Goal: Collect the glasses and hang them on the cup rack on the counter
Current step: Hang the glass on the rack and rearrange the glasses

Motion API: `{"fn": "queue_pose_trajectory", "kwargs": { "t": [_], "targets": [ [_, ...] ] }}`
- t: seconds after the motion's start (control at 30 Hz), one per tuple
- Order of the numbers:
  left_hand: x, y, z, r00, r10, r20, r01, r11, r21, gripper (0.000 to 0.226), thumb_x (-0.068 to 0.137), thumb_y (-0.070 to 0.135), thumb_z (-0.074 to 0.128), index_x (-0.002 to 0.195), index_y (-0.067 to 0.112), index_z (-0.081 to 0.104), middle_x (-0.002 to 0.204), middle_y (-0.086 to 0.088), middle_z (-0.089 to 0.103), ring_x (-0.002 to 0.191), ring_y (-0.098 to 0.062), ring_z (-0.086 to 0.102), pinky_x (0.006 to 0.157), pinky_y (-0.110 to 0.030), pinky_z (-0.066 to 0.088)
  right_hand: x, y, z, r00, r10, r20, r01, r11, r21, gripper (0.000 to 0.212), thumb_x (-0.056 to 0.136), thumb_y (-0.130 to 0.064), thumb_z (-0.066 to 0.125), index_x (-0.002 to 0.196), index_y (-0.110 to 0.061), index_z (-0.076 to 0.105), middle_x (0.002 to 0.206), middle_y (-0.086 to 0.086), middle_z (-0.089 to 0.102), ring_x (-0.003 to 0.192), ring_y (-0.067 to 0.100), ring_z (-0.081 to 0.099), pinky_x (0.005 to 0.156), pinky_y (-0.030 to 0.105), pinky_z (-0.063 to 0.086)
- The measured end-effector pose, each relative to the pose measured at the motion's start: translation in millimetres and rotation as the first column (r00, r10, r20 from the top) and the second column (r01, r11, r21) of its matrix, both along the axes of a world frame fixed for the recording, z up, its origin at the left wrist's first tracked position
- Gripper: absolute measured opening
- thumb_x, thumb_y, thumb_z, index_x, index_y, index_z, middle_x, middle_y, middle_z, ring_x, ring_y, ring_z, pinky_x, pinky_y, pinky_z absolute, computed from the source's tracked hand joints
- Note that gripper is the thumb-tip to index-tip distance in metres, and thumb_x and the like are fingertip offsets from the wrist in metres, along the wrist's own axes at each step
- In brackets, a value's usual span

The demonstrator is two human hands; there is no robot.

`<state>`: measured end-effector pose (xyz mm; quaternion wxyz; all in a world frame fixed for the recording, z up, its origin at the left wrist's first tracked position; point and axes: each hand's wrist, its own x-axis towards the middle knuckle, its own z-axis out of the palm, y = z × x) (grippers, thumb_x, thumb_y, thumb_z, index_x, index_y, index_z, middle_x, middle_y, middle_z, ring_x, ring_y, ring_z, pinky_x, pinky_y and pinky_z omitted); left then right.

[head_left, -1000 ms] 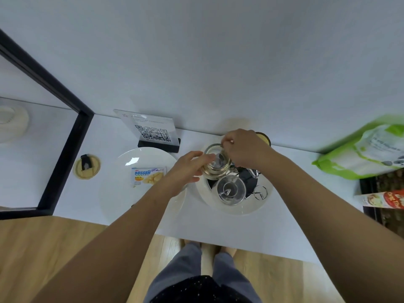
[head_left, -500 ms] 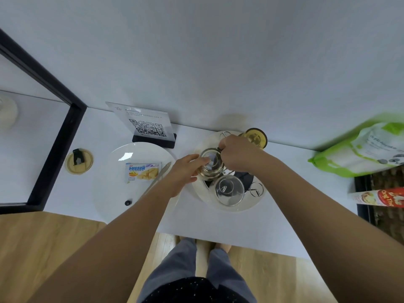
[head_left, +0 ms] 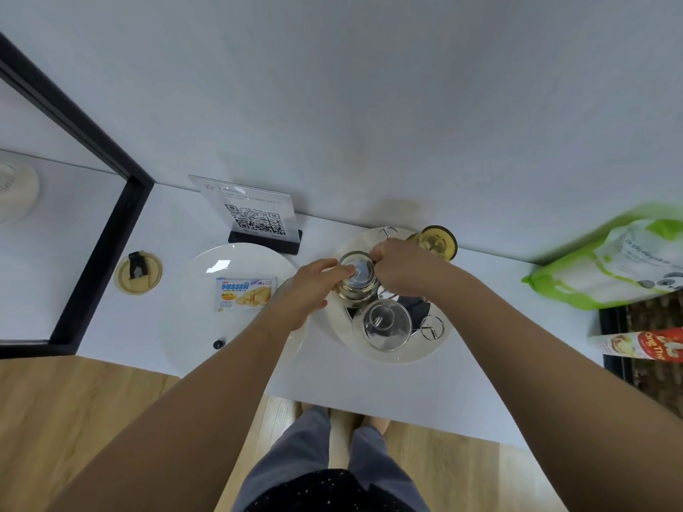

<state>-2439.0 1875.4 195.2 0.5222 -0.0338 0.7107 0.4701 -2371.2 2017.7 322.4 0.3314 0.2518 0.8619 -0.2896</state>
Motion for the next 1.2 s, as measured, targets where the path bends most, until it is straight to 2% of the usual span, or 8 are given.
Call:
{"fn": "queue_pose_trajectory", "kwargs": {
  "t": [0.13,0.27,0.4,0.63,0.83,0.97,1.07,1.2],
  "targets": [
    [0,-2,3,0.996,-0.033,-0.085,0.03,0.999,-0.035,0.073,0.056,0.071,0.073,0.119,0.04,0.056,0.121,0.005,0.061,0.1,-0.011,0.059,0.072,-0.033,0.048,1,-2,-1,1.0,-0.007,0.006,0.007,1.0,-0.002,0.027,0.096,-0.002,0.045,0.117,0.001,0.061,0.096,0.013,0.059,0.081,0.024,0.052,0.052,0.022,0.034],
    [1,-2,4,0.983,-0.078,-0.169,0.067,0.995,-0.07,0.08,0.056,0.074,0.07,0.127,0.038,0.056,0.128,0.003,0.062,0.111,-0.019,0.059,0.095,-0.045,0.05,3,-3,-3,1.0,-0.005,0.003,0.005,1.0,0.012,0.024,0.096,-0.002,0.044,0.112,0.003,0.061,0.092,0.012,0.056,0.08,0.024,0.051,0.052,0.023,0.034],
    [5,-2,8,0.972,-0.08,-0.222,0.064,0.995,-0.078,0.078,0.057,0.074,0.067,0.124,0.036,0.056,0.128,0.003,0.062,0.111,-0.018,0.06,0.099,-0.049,0.049,5,-3,-4,1.0,0.008,0.0,-0.008,1.0,0.016,0.021,0.096,-0.002,0.044,0.107,0.003,0.06,0.093,0.012,0.055,0.081,0.023,0.05,0.053,0.023,0.033],
    [6,0,15,0.94,-0.071,-0.332,0.055,0.997,-0.057,0.068,0.06,0.067,0.067,0.118,0.034,0.06,0.122,0.005,0.065,0.107,-0.013,0.06,0.089,-0.034,0.048,11,0,-10,1.0,0.011,-0.024,-0.011,1.0,0.021,0.024,0.096,-0.009,0.044,0.112,-0.003,0.06,0.106,0.014,0.064,0.086,0.023,0.055,0.07,0.031,0.043],
    [8,0,18,0.915,-0.114,-0.388,0.086,0.992,-0.088,0.063,0.058,0.071,0.065,0.113,0.04,0.058,0.121,0.01,0.064,0.107,-0.012,0.059,0.083,-0.031,0.043,35,-1,-19,0.993,-0.018,-0.114,0.022,0.999,0.034,0.021,0.093,-0.026,0.055,0.075,-0.021,0.044,0.073,-0.002,0.051,0.062,0.01,0.047,0.05,0.023,0.033],
    [11,1,17,0.878,-0.111,-0.466,0.089,0.994,-0.068,0.05,0.074,0.052,0.074,0.117,0.033,0.059,0.122,0.008,0.061,0.108,-0.014,0.059,0.082,-0.029,0.043,54,-9,-32,0.995,0.022,-0.096,-0.019,0.999,0.026,0.031,0.086,-0.042,0.066,0.1,-0.022,0.048,0.079,-0.009,0.049,0.075,0.011,0.052,0.054,0.021,0.033],
    [17,3,28,0.736,-0.138,-0.663,0.135,0.989,-0.056,0.045,0.08,0.032,0.077,0.121,0.021,0.061,0.121,0.002,0.059,0.108,-0.015,0.056,0.086,-0.028,0.043,64,-11,-44,0.994,0.07,-0.08,-0.064,0.995,0.07,0.059,0.079,-0.049,0.072,0.121,-0.016,0.047,0.096,-0.003,0.051,0.092,0.018,0.054,0.068,0.027,0.04],
    [26,5,53,0.47,-0.124,-0.874,0.212,0.977,-0.025,0.02,0.083,0.014,0.072,0.102,0.011,0.066,0.096,-0.003,0.064,0.085,-0.019,0.06,0.077,-0.034,0.05,74,-14,-53,0.992,0.086,-0.094,-0.08,0.994,0.068,0.068,0.072,-0.049,0.078,0.123,-0.018,0.047,0.109,-0.001,0.054,0.096,0.017,0.052,0.074,0.029,0.045]
  ]
}}
